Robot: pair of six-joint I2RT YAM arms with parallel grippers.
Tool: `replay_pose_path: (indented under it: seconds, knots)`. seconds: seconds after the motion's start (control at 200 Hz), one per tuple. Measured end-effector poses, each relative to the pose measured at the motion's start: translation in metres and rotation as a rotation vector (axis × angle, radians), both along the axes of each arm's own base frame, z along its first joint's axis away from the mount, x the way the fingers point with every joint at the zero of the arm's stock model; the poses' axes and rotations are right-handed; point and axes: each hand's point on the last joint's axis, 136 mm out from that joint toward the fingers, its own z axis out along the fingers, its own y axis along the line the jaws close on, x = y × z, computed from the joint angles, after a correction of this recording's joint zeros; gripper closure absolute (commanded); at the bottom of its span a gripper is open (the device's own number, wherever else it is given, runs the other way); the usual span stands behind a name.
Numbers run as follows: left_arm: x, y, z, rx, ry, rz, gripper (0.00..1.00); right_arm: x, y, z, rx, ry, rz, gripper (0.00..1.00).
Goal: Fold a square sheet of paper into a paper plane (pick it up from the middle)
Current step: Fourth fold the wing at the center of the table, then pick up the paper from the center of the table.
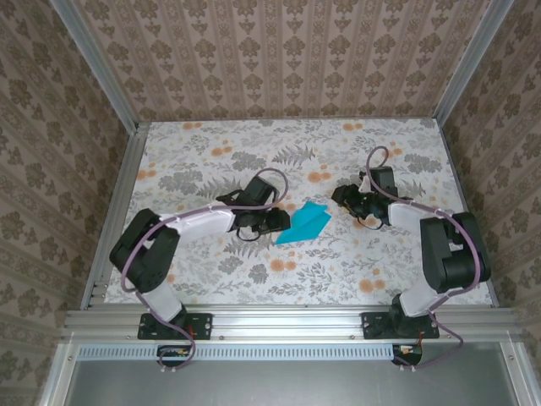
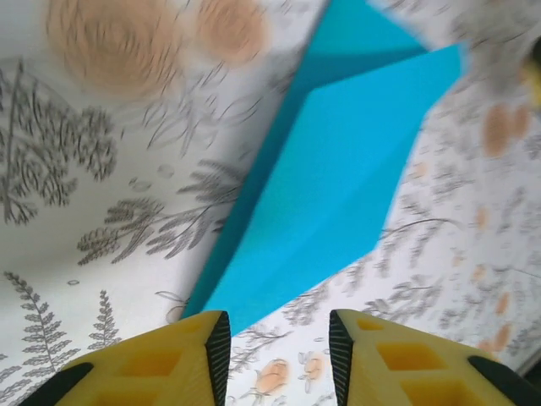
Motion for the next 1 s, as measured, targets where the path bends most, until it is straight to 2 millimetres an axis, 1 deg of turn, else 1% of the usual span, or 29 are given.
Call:
replay_pose_path:
  seconds: [0.05,0.095,0.155,0.22,0.345,0.43,0.545,0.61,0.69,0.79,1.0]
  knots:
    - [0.007,0.002,0.015,-0.017,-0.046,0.008,0.51,-0.007,0.005,0.000,0.009,0.007,0.005,0.48]
    - [0.013,0.006,0.026,-0.028,-0.074,0.024,0.46,-0.014,0.012,-0.001,0.017,0.018,0.014,0.46]
    - [0.021,0.014,0.035,-0.032,-0.105,0.047,0.41,-0.023,0.022,-0.005,0.025,0.039,0.033,0.45]
    - [0.029,0.022,0.040,-0.032,-0.124,0.074,0.36,-0.032,0.033,-0.009,0.034,0.061,0.053,0.45]
    - [0.038,0.037,0.039,-0.017,-0.133,0.117,0.27,-0.037,0.055,-0.014,0.055,0.071,0.090,0.46]
    - [0.039,0.048,0.031,0.000,-0.120,0.137,0.22,-0.041,0.068,-0.025,0.061,0.099,0.111,0.49]
    - [0.037,0.062,0.021,0.019,-0.102,0.163,0.17,-0.043,0.078,-0.040,0.068,0.133,0.121,0.53]
    - [0.036,0.071,0.016,0.028,-0.092,0.181,0.14,-0.037,0.082,-0.038,0.080,0.123,0.118,0.58]
    - [0.036,0.080,0.015,0.031,-0.091,0.200,0.12,-0.030,0.087,-0.037,0.091,0.108,0.120,0.63]
    - [0.038,0.089,0.017,0.024,-0.094,0.220,0.09,-0.028,0.094,-0.040,0.097,0.108,0.129,0.70]
    - [0.037,0.098,0.018,-0.006,-0.087,0.223,0.00,-0.025,0.101,-0.041,0.126,0.107,0.138,0.92]
